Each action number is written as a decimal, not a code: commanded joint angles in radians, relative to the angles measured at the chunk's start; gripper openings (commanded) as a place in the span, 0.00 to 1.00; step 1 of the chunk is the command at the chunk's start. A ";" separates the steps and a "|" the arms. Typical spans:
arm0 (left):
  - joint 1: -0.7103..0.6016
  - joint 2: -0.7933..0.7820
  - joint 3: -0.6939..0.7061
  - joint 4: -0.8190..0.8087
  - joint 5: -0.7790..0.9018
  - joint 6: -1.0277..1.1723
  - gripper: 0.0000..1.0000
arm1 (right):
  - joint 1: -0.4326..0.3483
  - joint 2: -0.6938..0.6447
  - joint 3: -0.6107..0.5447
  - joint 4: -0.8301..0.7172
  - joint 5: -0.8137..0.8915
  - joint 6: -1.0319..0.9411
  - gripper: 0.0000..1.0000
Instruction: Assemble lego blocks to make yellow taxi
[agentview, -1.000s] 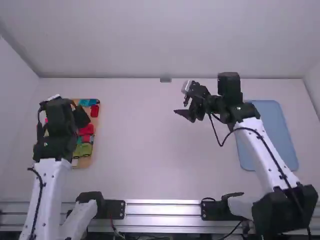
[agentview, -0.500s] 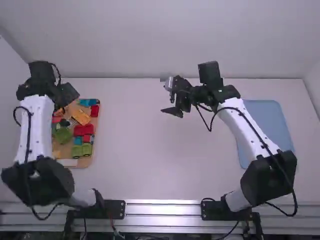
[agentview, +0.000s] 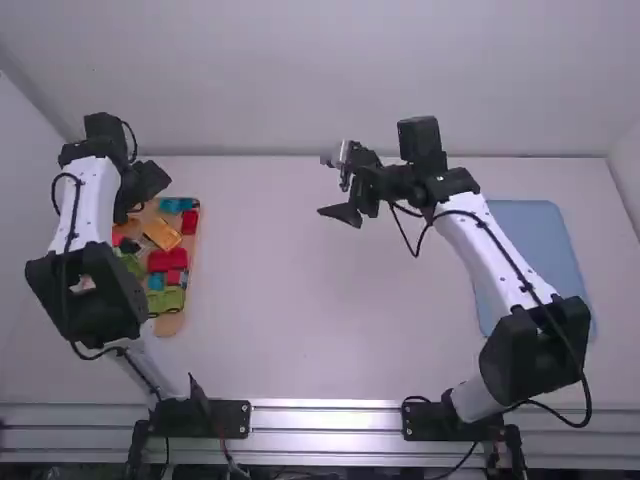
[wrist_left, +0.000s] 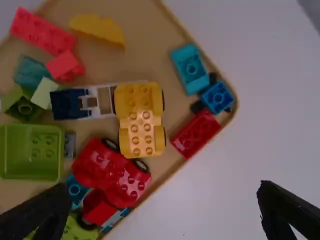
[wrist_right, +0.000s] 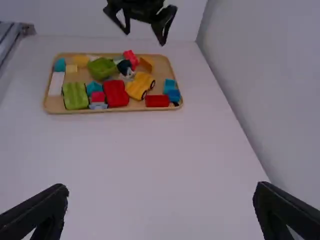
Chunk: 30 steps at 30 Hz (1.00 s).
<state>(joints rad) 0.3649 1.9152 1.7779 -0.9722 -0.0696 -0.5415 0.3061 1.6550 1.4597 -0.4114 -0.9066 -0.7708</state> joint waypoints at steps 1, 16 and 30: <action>0.002 0.032 0.016 -0.041 -0.001 -0.052 0.99 | -0.007 0.009 0.032 0.003 -0.013 0.053 0.99; 0.002 0.102 -0.081 -0.001 0.082 -0.098 0.99 | -0.006 0.009 0.032 -0.016 0.046 0.023 0.99; 0.003 0.104 -0.237 0.208 -0.002 -0.072 0.87 | -0.030 0.009 0.031 -0.032 0.048 0.022 0.99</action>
<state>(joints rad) 0.3645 2.0056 1.5581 -0.7727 -0.0505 -0.6281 0.2832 1.6550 1.4597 -0.4347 -0.8536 -0.7490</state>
